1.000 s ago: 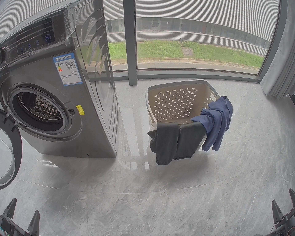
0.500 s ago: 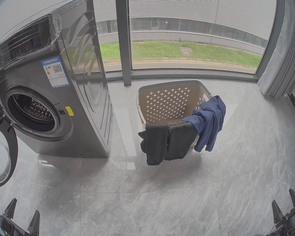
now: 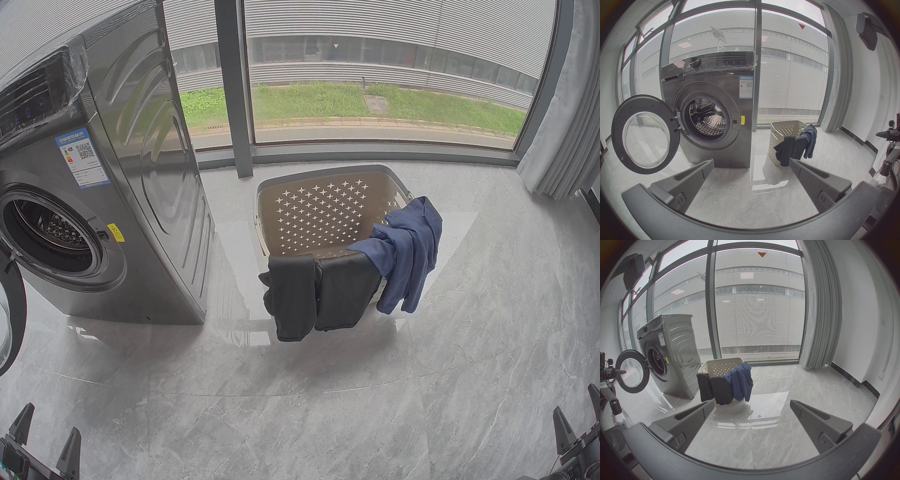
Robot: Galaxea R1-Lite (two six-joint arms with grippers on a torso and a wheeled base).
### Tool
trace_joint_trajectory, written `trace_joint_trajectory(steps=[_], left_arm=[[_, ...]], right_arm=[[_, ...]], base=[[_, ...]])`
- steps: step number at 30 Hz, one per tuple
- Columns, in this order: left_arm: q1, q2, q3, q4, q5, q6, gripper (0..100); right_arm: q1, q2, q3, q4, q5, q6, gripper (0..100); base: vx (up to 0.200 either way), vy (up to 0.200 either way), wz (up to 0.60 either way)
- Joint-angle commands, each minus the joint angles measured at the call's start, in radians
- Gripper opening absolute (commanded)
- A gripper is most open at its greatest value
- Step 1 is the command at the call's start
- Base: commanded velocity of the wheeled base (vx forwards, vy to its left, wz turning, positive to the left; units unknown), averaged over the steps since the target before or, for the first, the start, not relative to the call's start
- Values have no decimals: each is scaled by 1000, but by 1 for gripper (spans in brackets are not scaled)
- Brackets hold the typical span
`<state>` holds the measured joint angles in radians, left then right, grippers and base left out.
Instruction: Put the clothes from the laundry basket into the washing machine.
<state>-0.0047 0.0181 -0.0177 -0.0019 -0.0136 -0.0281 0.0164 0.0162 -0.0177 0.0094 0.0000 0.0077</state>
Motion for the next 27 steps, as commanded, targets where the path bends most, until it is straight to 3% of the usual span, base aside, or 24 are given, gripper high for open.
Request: trace_joint_trajectory(steps=[1, 5, 17, 27], left_arm=[[0, -15, 18, 0, 0, -1, 100], [0, -15, 18, -1, 0, -1, 100], [0, -15, 18, 0, 0, 4, 100], [2, -15, 18, -1, 0, 4, 100]], right_arm=[[0, -16, 13, 0, 0, 0, 100], [0, -16, 13, 0, 0, 0, 100], [0, -16, 13, 0, 0, 0, 100], [0, -16, 13, 0, 0, 0, 100]], base=[[200, 0, 0], [200, 0, 0], [0, 0, 0], [0, -200, 0]])
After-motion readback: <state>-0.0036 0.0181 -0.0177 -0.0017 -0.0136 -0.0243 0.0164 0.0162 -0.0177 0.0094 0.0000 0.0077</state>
